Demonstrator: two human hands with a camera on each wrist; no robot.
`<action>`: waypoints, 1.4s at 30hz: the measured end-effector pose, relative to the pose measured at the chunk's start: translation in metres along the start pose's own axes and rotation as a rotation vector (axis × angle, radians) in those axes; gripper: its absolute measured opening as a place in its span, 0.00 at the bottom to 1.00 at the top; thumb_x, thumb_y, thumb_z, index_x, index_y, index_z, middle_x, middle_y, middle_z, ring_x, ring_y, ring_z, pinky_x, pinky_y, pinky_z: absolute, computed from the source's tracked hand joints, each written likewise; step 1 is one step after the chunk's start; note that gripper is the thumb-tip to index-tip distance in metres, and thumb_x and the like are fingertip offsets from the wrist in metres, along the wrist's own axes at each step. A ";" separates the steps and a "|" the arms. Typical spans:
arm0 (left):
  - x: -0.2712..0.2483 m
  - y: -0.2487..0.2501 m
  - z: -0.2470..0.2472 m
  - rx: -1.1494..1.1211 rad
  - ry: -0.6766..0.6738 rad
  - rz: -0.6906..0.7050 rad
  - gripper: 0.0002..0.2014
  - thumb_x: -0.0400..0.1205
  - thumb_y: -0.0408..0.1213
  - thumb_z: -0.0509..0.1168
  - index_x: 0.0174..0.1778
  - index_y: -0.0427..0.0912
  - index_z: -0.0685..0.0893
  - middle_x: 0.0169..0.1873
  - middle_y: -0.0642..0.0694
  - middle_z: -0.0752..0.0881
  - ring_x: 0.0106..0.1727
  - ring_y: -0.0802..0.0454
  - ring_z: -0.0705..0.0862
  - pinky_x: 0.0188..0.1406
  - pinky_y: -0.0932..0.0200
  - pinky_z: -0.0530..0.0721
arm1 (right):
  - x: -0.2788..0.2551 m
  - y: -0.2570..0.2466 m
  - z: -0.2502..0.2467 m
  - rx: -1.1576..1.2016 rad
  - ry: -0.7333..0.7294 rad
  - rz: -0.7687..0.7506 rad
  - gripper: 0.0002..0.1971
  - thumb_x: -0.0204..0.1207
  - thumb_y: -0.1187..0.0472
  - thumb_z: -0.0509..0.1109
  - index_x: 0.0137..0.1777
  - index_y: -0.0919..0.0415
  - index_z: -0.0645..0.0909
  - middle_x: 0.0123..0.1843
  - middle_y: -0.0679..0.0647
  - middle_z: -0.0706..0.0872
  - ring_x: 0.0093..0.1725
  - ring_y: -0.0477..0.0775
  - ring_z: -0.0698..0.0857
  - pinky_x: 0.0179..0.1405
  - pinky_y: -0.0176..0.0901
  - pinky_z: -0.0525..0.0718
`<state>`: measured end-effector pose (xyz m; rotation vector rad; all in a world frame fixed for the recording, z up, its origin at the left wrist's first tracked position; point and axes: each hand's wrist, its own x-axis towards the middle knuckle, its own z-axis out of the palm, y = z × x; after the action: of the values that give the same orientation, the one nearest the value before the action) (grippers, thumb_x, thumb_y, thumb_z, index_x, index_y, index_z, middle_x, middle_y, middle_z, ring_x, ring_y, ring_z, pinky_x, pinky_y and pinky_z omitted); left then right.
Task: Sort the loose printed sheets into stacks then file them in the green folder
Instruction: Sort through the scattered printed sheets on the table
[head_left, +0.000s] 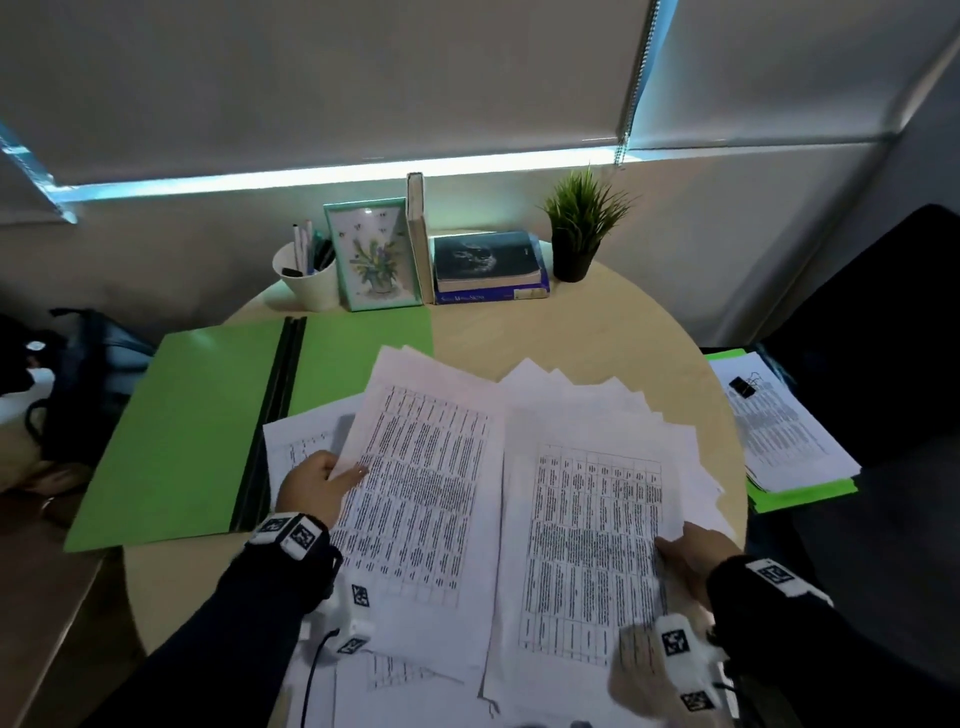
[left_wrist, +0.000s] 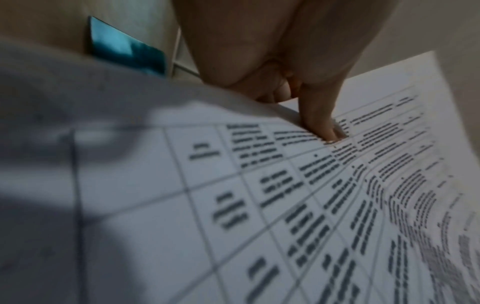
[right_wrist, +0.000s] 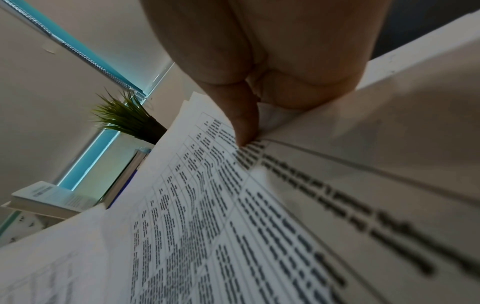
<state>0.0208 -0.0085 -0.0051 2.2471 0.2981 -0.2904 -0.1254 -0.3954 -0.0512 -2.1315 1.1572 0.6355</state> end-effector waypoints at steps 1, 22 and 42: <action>-0.004 -0.001 -0.009 -0.027 0.026 0.002 0.12 0.77 0.41 0.71 0.44 0.34 0.83 0.39 0.40 0.86 0.45 0.40 0.85 0.39 0.56 0.76 | -0.004 -0.003 -0.001 -0.027 -0.007 -0.004 0.23 0.81 0.52 0.62 0.68 0.69 0.75 0.67 0.65 0.81 0.67 0.62 0.80 0.62 0.42 0.77; -0.065 0.068 -0.001 -0.354 -0.118 0.082 0.12 0.81 0.40 0.66 0.60 0.46 0.84 0.55 0.49 0.88 0.58 0.48 0.85 0.66 0.51 0.78 | -0.042 -0.055 0.001 0.580 -0.064 -0.212 0.16 0.77 0.67 0.67 0.64 0.66 0.78 0.52 0.63 0.85 0.52 0.61 0.84 0.65 0.62 0.81; -0.081 0.057 0.097 -0.072 -0.402 0.076 0.22 0.83 0.36 0.62 0.71 0.51 0.64 0.60 0.48 0.83 0.58 0.46 0.83 0.62 0.51 0.79 | -0.028 -0.027 -0.009 0.516 0.013 -0.308 0.13 0.78 0.62 0.68 0.61 0.61 0.80 0.56 0.58 0.87 0.54 0.59 0.84 0.60 0.50 0.81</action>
<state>-0.0483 -0.1281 -0.0004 2.0669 0.0087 -0.6667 -0.1147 -0.3748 -0.0189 -1.8098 0.8555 0.1574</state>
